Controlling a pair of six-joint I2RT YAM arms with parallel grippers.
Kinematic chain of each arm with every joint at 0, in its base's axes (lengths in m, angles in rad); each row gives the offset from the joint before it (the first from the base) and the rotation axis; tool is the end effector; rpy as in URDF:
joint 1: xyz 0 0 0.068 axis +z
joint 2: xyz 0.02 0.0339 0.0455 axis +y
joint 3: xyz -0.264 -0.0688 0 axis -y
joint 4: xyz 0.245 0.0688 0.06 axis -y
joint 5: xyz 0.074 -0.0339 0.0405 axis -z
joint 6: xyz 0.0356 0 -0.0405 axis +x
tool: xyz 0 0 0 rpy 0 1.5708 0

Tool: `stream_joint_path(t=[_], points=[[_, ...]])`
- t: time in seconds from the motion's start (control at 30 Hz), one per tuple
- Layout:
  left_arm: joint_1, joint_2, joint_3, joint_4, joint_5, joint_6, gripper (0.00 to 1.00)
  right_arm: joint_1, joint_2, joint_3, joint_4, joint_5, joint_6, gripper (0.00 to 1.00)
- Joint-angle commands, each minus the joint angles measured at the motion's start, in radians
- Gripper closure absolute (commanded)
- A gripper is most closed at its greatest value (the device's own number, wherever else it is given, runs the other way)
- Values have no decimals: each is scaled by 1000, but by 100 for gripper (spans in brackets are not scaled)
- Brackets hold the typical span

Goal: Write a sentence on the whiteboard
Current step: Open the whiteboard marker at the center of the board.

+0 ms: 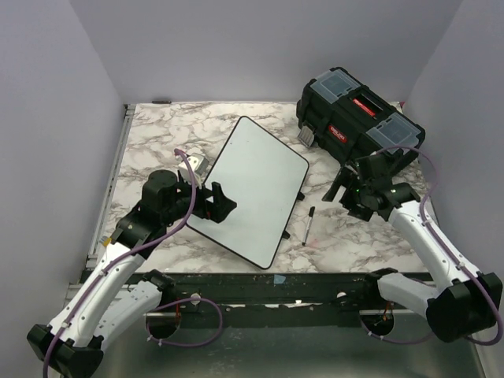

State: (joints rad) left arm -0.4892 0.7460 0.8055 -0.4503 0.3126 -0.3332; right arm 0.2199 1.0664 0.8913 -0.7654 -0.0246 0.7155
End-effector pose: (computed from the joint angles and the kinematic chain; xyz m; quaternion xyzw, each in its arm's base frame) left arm 0.1421 -0.0881 0.3260 0.1503 0.8116 -0.3382 0.4521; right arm 0.2035 0.0464 0.2725 0.2295 0.9226 0.1502 0.2714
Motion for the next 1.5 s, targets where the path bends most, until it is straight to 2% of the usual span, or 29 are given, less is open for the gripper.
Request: stream_joint_path(t=[0.0, 0.07, 0.13, 0.27, 0.47, 0.7, 1.1, 1.2, 1.37, 1.47], points=[[-9, -17, 6, 8, -43, 35, 7, 164, 61, -15, -49, 138, 87, 0], [-11, -25, 4, 6, -49, 39, 7, 236, 98, -14, -40, 174, 122, 3], [-12, -32, 1, 4, -52, 42, 8, 272, 128, -23, -11, 179, 145, 10], [-12, -46, -5, 3, -59, 48, 10, 334, 187, -45, 37, 210, 184, 17], [-14, -53, -5, 2, -67, 57, 14, 422, 288, -59, 72, 250, 238, 22], [-14, -55, -5, -2, -74, 62, 17, 439, 359, -82, 130, 260, 237, 40], [-14, -56, -6, 1, -88, 68, 18, 463, 491, -59, 172, 254, 203, 60], [-15, -54, -6, 1, -87, 71, 19, 465, 506, -58, 174, 256, 196, 69], [-15, -55, -9, 2, -87, 74, 20, 466, 513, -51, 159, 258, 165, 99], [-15, -52, -10, 6, -79, 73, 20, 465, 488, -37, 128, 286, 146, 99]])
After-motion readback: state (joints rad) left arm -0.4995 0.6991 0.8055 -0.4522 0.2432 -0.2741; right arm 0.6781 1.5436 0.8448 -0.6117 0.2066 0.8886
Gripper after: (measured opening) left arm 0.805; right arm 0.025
